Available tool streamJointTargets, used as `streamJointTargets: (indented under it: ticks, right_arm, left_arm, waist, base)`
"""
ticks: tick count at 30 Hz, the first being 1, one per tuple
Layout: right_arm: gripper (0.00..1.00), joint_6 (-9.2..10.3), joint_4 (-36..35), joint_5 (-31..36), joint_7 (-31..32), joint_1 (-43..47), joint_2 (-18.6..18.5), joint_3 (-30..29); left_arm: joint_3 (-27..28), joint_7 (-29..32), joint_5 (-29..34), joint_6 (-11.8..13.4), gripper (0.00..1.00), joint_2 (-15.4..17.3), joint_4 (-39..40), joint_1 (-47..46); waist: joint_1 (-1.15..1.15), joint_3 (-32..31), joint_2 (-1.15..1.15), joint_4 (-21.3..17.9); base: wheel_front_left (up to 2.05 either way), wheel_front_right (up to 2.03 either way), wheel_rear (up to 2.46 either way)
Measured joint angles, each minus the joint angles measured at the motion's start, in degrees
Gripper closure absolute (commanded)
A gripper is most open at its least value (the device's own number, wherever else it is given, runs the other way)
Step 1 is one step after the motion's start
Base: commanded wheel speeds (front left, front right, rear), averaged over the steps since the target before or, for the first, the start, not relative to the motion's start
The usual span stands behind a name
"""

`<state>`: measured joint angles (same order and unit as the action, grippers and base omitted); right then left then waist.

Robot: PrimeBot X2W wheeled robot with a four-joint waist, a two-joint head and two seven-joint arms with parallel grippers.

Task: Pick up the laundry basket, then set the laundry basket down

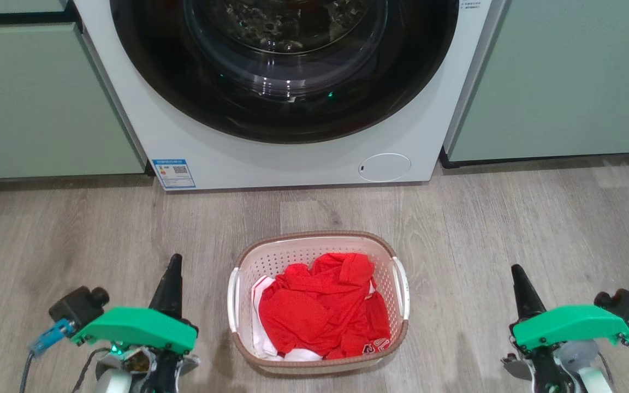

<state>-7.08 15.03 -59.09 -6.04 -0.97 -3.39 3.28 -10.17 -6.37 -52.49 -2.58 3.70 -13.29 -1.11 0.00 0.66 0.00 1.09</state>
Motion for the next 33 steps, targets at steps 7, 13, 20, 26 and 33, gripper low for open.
streamJointTargets:
  ticks: [7, 13, 20, 26, 33]
  right_arm:
    - [1.0, 0.0, 0.1, -4.1, 1.1, -0.1, 0.0, -1.2]
    - [1.0, 0.0, 0.1, -7.1, 2.0, -0.6, 0.0, -1.8]
    - [1.0, 0.0, 0.1, -10.6, 3.5, -1.1, 0.0, -2.8]
    - [1.0, 0.0, 0.2, -13.7, 4.4, -1.1, 0.0, -3.5]
    - [1.0, 0.0, 0.3, -17.2, 5.5, -1.1, 0.0, -4.6]
  left_arm:
    - [1.6, 1.3, -5.0, -0.5, 1.0, 0.0, -0.2, 0.0]
    - [2.5, 2.2, -8.6, -1.0, 1.0, 0.0, -0.5, -0.1]
    - [3.7, 3.4, -13.0, -1.0, 1.0, 0.0, -0.7, -0.2]
    - [4.9, 4.3, -16.6, -1.7, 1.0, 0.0, -0.8, -0.5]
    - [6.0, 5.4, -20.8, -2.1, 1.0, 0.0, -1.1, -0.6]
  waist:
    - [0.0, -0.1, 0.0, -0.1]
    - [0.0, -0.1, 0.0, -0.2]
    - [0.0, -0.1, 0.0, -0.3]
    - [0.0, -0.2, 0.0, -0.4]
    - [0.0, -0.2, 0.0, -0.6]
  base:
    - [0.0, 0.0, 0.0]
    - [0.0, 0.0, 0.0]
    - [0.0, 0.0, 0.0]
    - [0.0, 0.0, 0.0]
    - [0.0, 0.0, 0.0]
